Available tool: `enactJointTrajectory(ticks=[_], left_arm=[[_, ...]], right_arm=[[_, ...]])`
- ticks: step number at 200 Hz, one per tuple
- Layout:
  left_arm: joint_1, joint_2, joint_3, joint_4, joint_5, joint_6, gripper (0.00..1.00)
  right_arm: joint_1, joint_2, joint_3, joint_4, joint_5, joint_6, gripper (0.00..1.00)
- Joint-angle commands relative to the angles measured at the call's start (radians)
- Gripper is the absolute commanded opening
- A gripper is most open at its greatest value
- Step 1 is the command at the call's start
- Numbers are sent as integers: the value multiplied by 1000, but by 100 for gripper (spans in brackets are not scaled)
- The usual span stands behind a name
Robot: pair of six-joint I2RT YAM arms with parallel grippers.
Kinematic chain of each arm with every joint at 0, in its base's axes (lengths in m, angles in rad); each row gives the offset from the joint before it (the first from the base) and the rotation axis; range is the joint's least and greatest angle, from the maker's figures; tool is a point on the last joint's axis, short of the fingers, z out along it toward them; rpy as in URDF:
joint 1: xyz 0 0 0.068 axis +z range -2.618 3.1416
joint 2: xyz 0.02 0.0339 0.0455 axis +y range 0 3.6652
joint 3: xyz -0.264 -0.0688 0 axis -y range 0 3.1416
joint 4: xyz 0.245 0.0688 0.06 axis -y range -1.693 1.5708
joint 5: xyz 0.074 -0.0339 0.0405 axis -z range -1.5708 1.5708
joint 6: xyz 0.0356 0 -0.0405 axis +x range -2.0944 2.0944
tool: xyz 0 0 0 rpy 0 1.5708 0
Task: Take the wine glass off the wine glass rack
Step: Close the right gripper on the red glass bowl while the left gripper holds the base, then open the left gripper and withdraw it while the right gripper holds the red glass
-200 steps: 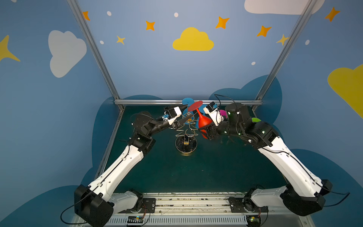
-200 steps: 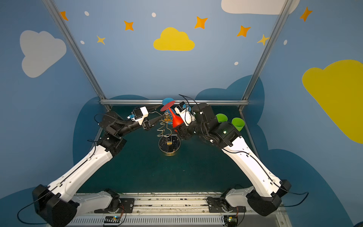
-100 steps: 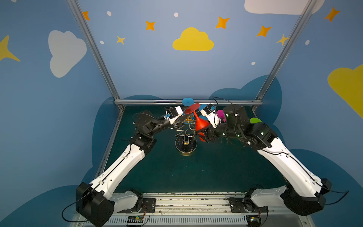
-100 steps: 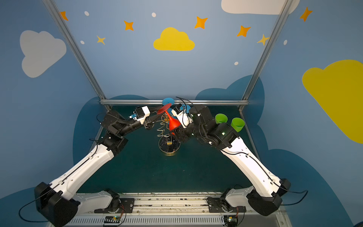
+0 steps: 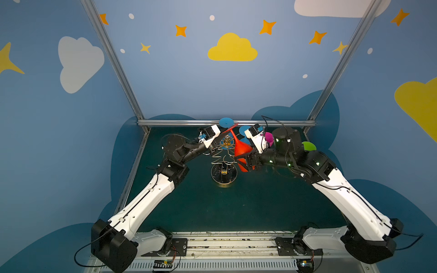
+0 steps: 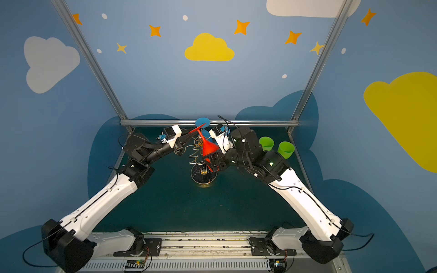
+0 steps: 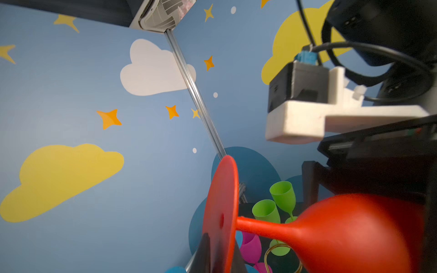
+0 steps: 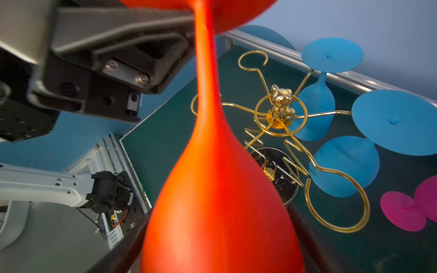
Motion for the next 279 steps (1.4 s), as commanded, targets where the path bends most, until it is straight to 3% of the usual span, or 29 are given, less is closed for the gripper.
enactJointTrajectory(ticks=[1, 52, 123, 223, 247, 279], left_arm=[[6, -39, 40, -58, -142, -213, 3], [15, -33, 40, -125, -198, -387, 3], [33, -33, 12, -65, -129, -473, 3], [33, -38, -17, -45, -111, -479, 3], [34, -39, -32, -32, -122, -478, 3], [33, -43, -53, -18, -120, -471, 3]], right_arm=[[-34, -72, -65, 90, -61, 25, 82], [-142, -237, -210, 254, -161, 126, 84], [-187, -431, -325, 306, -44, 160, 82], [-192, -252, -193, 400, -69, 176, 66], [-193, -189, -160, 420, -87, 189, 56], [-192, -147, -146, 441, -103, 201, 32]])
